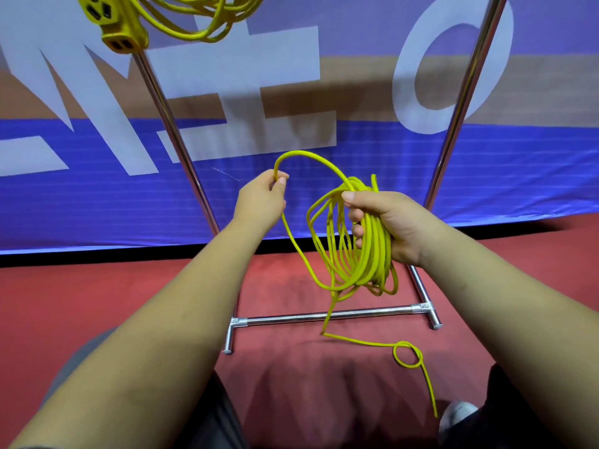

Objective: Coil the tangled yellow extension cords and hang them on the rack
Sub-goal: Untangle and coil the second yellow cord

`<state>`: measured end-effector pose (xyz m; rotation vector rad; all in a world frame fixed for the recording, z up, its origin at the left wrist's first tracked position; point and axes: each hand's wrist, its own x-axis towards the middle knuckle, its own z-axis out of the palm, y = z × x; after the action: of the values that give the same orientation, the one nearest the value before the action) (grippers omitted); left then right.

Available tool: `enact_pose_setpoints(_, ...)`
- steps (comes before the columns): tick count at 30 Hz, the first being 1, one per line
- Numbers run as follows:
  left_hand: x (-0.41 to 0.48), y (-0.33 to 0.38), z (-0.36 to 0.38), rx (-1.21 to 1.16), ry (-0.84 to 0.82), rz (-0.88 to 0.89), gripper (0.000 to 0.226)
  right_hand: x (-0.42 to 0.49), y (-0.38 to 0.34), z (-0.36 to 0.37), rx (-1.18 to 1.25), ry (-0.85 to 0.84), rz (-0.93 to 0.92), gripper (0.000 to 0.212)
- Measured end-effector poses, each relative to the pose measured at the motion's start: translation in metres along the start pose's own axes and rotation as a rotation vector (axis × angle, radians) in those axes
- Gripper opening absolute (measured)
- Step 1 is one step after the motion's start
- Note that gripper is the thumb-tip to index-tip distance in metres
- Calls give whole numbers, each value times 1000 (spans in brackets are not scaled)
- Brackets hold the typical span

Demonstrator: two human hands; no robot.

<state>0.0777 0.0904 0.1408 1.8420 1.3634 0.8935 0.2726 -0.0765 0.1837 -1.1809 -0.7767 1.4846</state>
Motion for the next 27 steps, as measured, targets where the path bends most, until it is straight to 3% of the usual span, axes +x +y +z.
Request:
enact_pose_setpoints(4, -6, 17, 5, 173, -40, 136, 34, -1, 2, 1, 20, -39, -13, 25)
enact_pose_setpoints(6, -9, 24, 6, 249, -71, 184, 38, -2, 2, 1, 57, -75, -28, 19)
enact_pose_setpoints(9, -10, 32, 6, 269, -89, 227, 33, -3, 1, 2, 94, -106, -49, 18)
enact_pose_setpoints(13, -9, 31, 10, 497, -107, 358, 32, -3, 1, 2, 106, -93, -78, 30)
enact_pose_setpoints(22, -6, 31, 9, 545, -99, 467, 45, 0, -1, -3, 173, -175, -49, 45)
enact_pose_setpoints(27, -4, 29, 7, 523, -126, 448, 39, 1, 2, -2, 128, -149, -36, 30)
